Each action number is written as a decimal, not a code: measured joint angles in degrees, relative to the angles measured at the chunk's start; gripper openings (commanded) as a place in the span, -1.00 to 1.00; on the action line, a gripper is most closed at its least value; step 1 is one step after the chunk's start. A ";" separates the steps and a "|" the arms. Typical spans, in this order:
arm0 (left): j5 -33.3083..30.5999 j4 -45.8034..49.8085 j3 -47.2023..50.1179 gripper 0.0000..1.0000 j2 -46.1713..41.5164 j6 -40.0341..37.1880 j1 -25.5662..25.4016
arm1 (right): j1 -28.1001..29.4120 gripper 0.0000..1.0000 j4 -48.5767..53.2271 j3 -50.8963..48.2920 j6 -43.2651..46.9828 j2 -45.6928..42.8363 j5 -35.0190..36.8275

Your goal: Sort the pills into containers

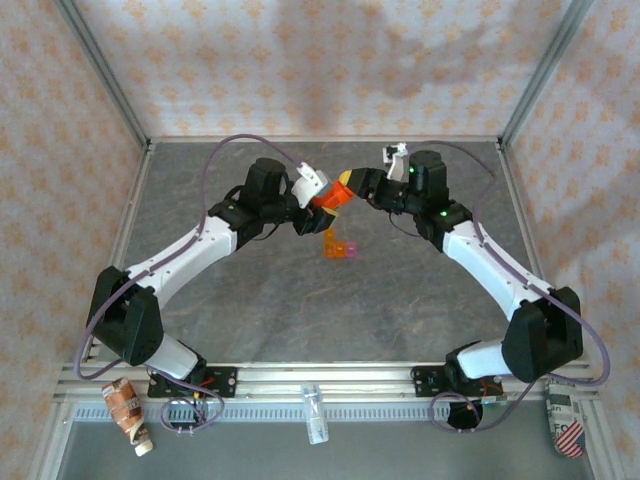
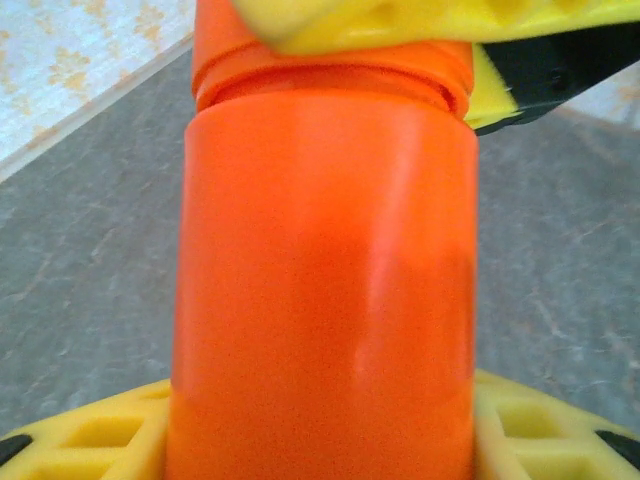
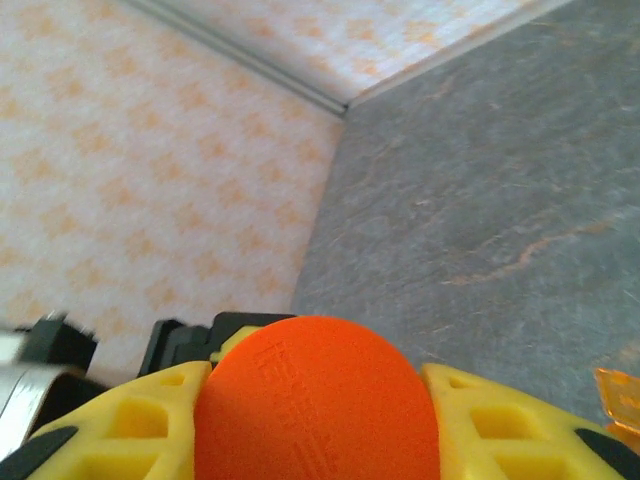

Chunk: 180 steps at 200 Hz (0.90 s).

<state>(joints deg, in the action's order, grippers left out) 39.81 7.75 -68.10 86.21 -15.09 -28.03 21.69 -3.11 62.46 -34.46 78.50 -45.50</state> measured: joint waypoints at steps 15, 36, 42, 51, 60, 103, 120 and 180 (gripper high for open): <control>3.34 -0.61 0.04 -1.00 -0.42 2.29 0.76 | -0.55 -0.30 -1.70 0.00 1.64 0.00 -3.08; 7.21 -3.10 1.14 -1.00 -1.07 6.03 1.70 | -0.90 -0.32 -3.80 0.02 3.02 0.00 -5.60; 7.98 -3.72 1.46 -1.00 -1.11 6.86 1.92 | -0.90 -0.33 -3.96 0.02 3.10 0.00 -5.75; 8.81 -4.70 1.92 -1.00 -1.11 8.07 2.03 | -0.90 -0.34 -4.15 0.02 3.08 0.00 -5.75; 9.33 -5.35 2.16 -1.00 -1.11 9.14 2.21 | -0.90 -0.36 -4.33 0.00 3.04 0.00 -5.64; 11.23 -6.84 2.19 -1.00 -1.11 11.21 2.27 | -0.85 -0.34 -6.86 -2.19 2.36 -2.08 -3.82; 11.54 -7.56 2.19 -1.00 -1.11 11.23 2.27 | -0.85 -0.25 -6.86 -2.19 2.29 -2.38 -3.61; 8.74 -7.87 2.19 -1.00 -1.11 9.05 2.16 | -0.44 0.22 -4.87 -1.09 -1.68 -2.05 -1.53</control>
<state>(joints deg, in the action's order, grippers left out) 48.56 -0.12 -65.91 85.10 -6.04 -25.87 21.26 -7.99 61.36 -36.14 76.44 -47.03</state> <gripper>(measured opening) 0.521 0.511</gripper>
